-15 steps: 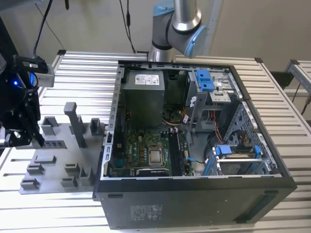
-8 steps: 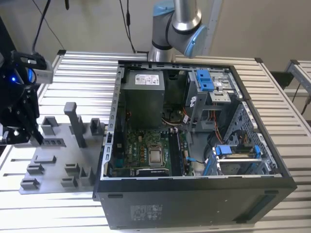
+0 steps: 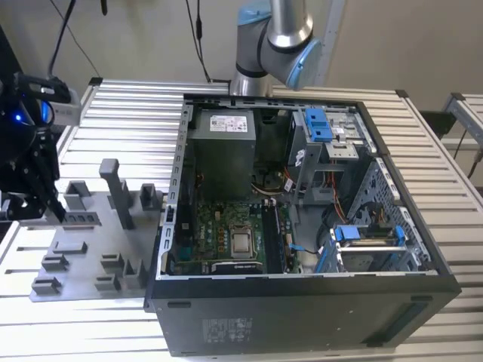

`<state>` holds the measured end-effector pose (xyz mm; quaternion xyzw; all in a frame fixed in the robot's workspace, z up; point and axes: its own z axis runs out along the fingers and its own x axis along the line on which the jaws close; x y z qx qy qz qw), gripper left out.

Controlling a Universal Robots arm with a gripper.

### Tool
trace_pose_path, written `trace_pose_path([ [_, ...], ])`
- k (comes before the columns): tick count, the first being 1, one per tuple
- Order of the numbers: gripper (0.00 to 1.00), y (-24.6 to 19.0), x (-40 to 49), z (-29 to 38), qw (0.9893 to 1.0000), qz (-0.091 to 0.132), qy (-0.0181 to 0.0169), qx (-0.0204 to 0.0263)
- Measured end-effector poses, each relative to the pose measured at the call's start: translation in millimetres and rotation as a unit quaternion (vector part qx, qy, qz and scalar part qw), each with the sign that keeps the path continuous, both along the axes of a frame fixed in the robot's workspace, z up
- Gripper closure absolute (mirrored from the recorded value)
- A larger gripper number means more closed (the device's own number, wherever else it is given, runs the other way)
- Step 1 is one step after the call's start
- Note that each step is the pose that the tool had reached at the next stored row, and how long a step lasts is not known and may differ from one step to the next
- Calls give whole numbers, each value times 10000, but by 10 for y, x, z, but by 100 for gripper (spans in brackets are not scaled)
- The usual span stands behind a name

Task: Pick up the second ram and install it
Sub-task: 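Pick up the second ram and move it above second insertion slot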

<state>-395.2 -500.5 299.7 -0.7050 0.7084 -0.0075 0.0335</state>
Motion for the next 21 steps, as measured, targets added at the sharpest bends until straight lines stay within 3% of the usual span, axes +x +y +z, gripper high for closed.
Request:
trace_pose_path([
  [14, 86, 0, 0, 89, 10000, -1, 1, 0],
  [21, 86, 0, 0, 196, 10000, -3, 0, 0],
])
